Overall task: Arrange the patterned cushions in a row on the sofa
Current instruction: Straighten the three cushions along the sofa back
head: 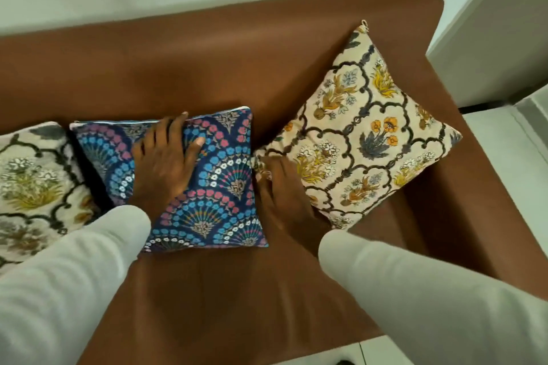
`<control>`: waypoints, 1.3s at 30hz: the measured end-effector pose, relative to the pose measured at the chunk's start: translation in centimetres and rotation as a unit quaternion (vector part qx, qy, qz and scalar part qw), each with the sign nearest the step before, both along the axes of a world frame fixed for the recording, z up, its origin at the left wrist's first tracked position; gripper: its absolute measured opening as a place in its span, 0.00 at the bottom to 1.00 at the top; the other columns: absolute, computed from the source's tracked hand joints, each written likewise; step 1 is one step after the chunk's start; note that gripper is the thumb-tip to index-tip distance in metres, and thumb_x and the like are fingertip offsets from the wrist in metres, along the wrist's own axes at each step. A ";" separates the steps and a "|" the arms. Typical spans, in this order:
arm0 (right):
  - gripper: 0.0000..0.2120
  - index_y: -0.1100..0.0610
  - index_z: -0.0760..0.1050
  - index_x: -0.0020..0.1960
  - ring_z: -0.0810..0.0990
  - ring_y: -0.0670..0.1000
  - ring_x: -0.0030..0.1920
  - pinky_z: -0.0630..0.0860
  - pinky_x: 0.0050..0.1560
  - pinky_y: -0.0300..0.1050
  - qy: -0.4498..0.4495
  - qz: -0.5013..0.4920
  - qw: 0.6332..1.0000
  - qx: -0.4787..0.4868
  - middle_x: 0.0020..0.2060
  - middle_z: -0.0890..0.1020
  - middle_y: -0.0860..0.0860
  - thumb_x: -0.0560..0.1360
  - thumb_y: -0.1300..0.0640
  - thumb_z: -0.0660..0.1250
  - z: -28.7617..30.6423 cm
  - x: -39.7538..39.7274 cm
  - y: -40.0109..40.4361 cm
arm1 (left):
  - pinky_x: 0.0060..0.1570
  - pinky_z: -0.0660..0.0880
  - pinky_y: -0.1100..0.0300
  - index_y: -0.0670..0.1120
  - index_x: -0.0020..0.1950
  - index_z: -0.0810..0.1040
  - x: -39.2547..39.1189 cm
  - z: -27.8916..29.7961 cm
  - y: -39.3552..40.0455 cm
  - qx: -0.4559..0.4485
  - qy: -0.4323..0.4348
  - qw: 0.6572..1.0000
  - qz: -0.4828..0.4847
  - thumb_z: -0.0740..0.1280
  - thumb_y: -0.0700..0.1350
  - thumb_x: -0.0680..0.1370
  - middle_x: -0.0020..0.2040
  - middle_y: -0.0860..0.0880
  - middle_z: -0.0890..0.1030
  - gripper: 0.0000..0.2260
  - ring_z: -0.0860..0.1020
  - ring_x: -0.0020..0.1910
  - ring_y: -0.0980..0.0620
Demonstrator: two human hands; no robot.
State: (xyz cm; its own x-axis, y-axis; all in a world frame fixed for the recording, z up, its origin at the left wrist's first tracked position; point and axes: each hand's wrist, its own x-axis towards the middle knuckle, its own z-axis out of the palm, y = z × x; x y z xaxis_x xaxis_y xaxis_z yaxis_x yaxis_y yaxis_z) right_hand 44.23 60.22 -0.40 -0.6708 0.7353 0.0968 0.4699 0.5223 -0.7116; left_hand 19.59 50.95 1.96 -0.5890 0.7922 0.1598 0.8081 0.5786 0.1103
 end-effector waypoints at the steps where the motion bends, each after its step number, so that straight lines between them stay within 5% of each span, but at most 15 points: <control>1: 0.20 0.64 0.74 0.77 0.76 0.64 0.70 0.76 0.71 0.65 -0.017 0.005 0.999 -0.045 0.70 0.78 0.62 0.89 0.54 0.65 -0.6 -0.8 -1.7 | 0.70 0.68 0.34 0.53 0.84 0.66 -1.6 0.1 -1.1 -0.001 0.001 1.000 0.009 0.54 0.67 0.87 0.80 0.43 0.73 0.30 0.73 0.76 0.36; 5: 0.44 0.56 0.60 0.88 0.69 0.59 0.81 0.71 0.80 0.56 -0.047 -0.036 0.970 -0.238 0.81 0.69 0.56 0.82 0.34 0.70 -2.5 -4.7 -7.1 | 0.66 0.71 0.32 0.51 0.77 0.74 -8.9 0.8 -5.3 -0.016 -0.002 1.000 -0.002 0.53 0.70 0.86 0.75 0.44 0.76 0.30 0.74 0.74 0.35; 7: 0.52 0.52 0.54 0.90 0.68 0.57 0.85 0.71 0.83 0.62 0.014 -0.088 0.932 -0.351 0.85 0.67 0.53 0.77 0.35 0.76 -2.7 -6.4 -7.8 | 0.63 0.75 0.31 0.49 0.73 0.76 -11.7 1.5 -5.9 -0.058 -0.014 0.998 -0.024 0.53 0.72 0.84 0.70 0.42 0.78 0.33 0.75 0.71 0.34; 9: 0.51 0.51 0.58 0.88 0.73 0.60 0.82 0.75 0.79 0.66 0.042 -0.146 0.905 -0.397 0.83 0.72 0.54 0.76 0.40 0.81 -2.6 -8.2 -8.1 | 0.61 0.77 0.34 0.48 0.67 0.78 -13.1 2.0 -6.4 -0.099 -0.042 0.994 -0.027 0.53 0.76 0.82 0.64 0.41 0.81 0.35 0.77 0.67 0.35; 13: 0.46 0.53 0.69 0.78 0.81 0.63 0.74 0.76 0.74 0.71 0.005 -0.190 0.931 -0.311 0.74 0.82 0.54 0.70 0.30 0.81 -0.8 -11.6 -8.7 | 0.51 0.77 0.38 0.47 0.56 0.74 -12.9 2.6 -8.9 -0.031 -0.092 0.995 0.019 0.57 0.78 0.79 0.52 0.41 0.82 0.34 0.82 0.58 0.34; 17: 0.48 0.47 0.71 0.70 0.85 0.61 0.64 0.79 0.68 0.67 -0.086 -0.218 0.971 -0.039 0.63 0.86 0.52 0.67 0.11 0.62 2.3 -12.0 -6.1 | 0.42 0.72 0.46 0.54 0.51 0.65 -12.3 2.7 -13.0 0.089 -0.147 0.982 0.079 0.54 0.79 0.80 0.46 0.49 0.71 0.28 0.81 0.53 0.34; 19: 0.44 0.48 0.72 0.71 0.82 0.63 0.63 0.76 0.67 0.66 -0.113 -0.202 0.971 0.069 0.60 0.83 0.54 0.75 0.14 0.54 2.8 -11.9 -3.8 | 0.46 0.75 0.45 0.54 0.53 0.64 -11.5 2.1 -13.7 0.116 -0.220 0.961 0.117 0.52 0.80 0.79 0.50 0.49 0.74 0.29 0.79 0.58 0.36; 22: 0.47 0.53 0.72 0.75 0.77 0.64 0.67 0.68 0.71 0.67 -0.190 -0.159 0.964 0.101 0.62 0.78 0.57 0.79 0.18 0.43 2.3 -12.0 -2.0 | 0.57 0.75 0.41 0.44 0.62 0.72 -10.2 0.0 -13.1 0.103 -0.294 0.943 0.121 0.51 0.77 0.78 0.62 0.40 0.77 0.37 0.73 0.68 0.36; 27: 0.44 0.56 0.65 0.85 0.71 0.64 0.78 0.62 0.79 0.68 -0.181 -0.208 0.959 0.066 0.75 0.74 0.59 0.82 0.25 0.47 0.7 -12.9 -3.0 | 0.63 0.73 0.37 0.42 0.69 0.73 -9.9 -1.9 -11.9 0.097 -0.307 0.938 0.130 0.52 0.74 0.79 0.69 0.38 0.75 0.39 0.70 0.71 0.35; 31: 0.33 0.55 0.64 0.85 0.63 0.60 0.84 0.56 0.83 0.63 -0.094 -0.218 0.966 0.099 0.84 0.67 0.57 0.88 0.36 0.59 2.2 -15.0 -7.2 | 0.63 0.73 0.40 0.47 0.70 0.74 -12.9 -1.1 -14.5 0.121 -0.165 0.970 0.133 0.57 0.69 0.85 0.69 0.41 0.76 0.28 0.74 0.70 0.36; 35: 0.19 0.58 0.78 0.70 0.78 0.58 0.63 0.73 0.64 0.57 -0.026 -0.066 0.996 0.049 0.62 0.82 0.55 0.87 0.45 0.64 3.3 -19.5 -15.4 | 0.67 0.69 0.35 0.49 0.72 0.70 -20.8 1.7 -18.6 0.167 -0.072 0.962 0.204 0.62 0.63 0.84 0.75 0.37 0.72 0.24 0.72 0.73 0.30; 39: 0.18 0.61 0.80 0.66 0.77 0.58 0.64 0.75 0.67 0.61 -0.034 -0.076 0.990 -0.115 0.61 0.81 0.57 0.90 0.47 0.62 2.8 -25.4 -23.1 | 0.70 0.67 0.30 0.49 0.74 0.72 -29.3 2.9 -24.0 0.092 -0.051 0.978 0.182 0.57 0.69 0.84 0.73 0.37 0.75 0.29 0.73 0.73 0.32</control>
